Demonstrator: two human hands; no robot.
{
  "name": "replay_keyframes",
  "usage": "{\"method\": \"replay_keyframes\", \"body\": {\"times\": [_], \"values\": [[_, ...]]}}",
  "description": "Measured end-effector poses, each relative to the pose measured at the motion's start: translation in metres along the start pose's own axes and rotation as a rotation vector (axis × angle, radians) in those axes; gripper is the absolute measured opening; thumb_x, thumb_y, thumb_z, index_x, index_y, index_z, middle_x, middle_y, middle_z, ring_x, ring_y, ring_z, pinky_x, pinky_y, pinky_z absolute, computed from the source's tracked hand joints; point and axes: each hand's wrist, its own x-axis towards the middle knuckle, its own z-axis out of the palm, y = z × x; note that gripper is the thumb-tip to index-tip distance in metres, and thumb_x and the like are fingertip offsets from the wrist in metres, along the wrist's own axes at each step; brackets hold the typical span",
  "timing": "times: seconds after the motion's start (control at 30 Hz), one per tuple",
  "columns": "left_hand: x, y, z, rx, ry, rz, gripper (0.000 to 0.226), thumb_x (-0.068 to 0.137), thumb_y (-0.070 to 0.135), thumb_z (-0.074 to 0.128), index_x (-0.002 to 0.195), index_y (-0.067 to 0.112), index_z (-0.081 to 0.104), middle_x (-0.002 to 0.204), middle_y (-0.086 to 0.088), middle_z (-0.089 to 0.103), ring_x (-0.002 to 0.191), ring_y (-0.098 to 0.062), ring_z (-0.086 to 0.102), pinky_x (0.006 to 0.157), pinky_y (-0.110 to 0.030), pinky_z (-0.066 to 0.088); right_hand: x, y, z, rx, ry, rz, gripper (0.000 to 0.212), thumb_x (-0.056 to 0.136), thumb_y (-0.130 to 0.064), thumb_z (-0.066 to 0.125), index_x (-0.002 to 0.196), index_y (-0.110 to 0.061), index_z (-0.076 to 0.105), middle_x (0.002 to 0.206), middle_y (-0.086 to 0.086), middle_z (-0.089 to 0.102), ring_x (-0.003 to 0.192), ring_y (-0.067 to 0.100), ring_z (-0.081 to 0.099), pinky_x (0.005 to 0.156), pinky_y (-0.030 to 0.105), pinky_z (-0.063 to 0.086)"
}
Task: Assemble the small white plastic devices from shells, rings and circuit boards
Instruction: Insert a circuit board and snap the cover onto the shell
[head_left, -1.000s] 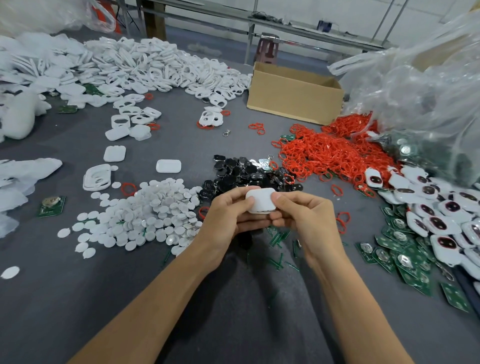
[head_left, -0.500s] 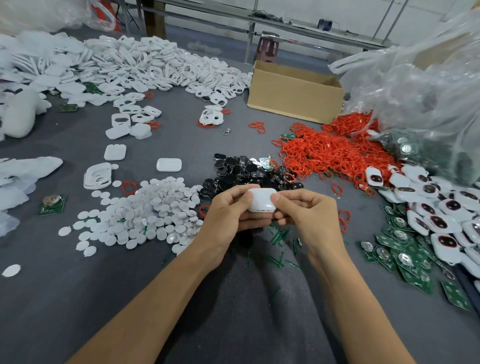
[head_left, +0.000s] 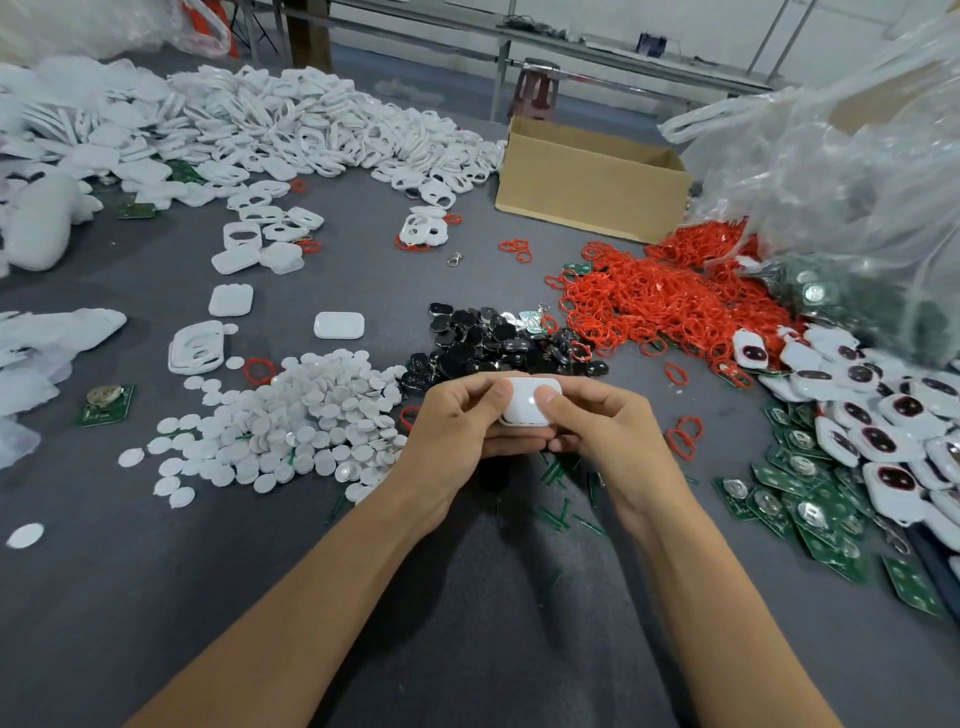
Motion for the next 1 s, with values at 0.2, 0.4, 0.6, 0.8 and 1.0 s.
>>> {"method": "replay_keyframes", "body": {"times": [0.2,0.4,0.6,0.8,1.0], "values": [[-0.001,0.0,0.001,0.025,-0.042,0.022,0.028,0.105,0.013,0.04,0.111,0.009,0.067,0.103,-0.014,0.074,0.09,-0.034,0.073,0.075,-0.032,0.06,0.002,0.0,-0.005,0.181,-0.038,0.063,0.029,0.073,-0.026,0.068,0.094,-0.007,0.074,0.078,0.005,0.069,0.063,0.008,0.058,0.055,0.016,0.047],[-0.002,-0.001,0.002,0.057,-0.058,0.026,0.029,0.105,0.013,0.04,0.108,0.013,0.069,0.11,-0.015,0.071,0.092,-0.032,0.073,0.077,-0.03,0.06,0.003,0.001,-0.006,0.279,-0.058,0.13,0.027,0.072,-0.017,0.067,0.096,-0.005,0.072,0.078,0.004,0.072,0.063,0.005,0.063,0.056,0.012,0.048],[-0.004,0.0,0.003,0.074,-0.027,0.076,0.029,0.102,0.008,0.045,0.1,0.018,0.073,0.105,-0.012,0.073,0.088,-0.031,0.073,0.073,-0.031,0.061,0.002,0.003,-0.003,0.197,0.005,0.049,0.019,0.079,-0.008,0.066,0.096,0.001,0.071,0.078,0.01,0.069,0.061,0.011,0.059,0.059,0.018,0.046],[-0.006,0.003,0.004,0.094,0.01,0.121,0.029,0.1,0.003,0.048,0.097,0.015,0.073,0.103,-0.016,0.073,0.084,-0.032,0.074,0.067,-0.03,0.061,-0.002,0.0,0.004,0.038,0.097,-0.046,0.009,0.086,-0.001,0.064,0.091,0.0,0.071,0.071,0.015,0.054,0.055,0.011,0.041,0.052,0.017,0.036],[-0.006,0.003,0.004,0.112,0.049,0.122,0.025,0.098,0.0,0.049,0.1,0.009,0.072,0.109,-0.017,0.07,0.088,-0.034,0.072,0.065,-0.031,0.061,-0.005,-0.002,0.006,0.038,0.132,-0.063,0.008,0.085,0.003,0.065,0.087,0.0,0.072,0.064,0.012,0.054,0.048,0.005,0.041,0.048,0.013,0.036]]}}
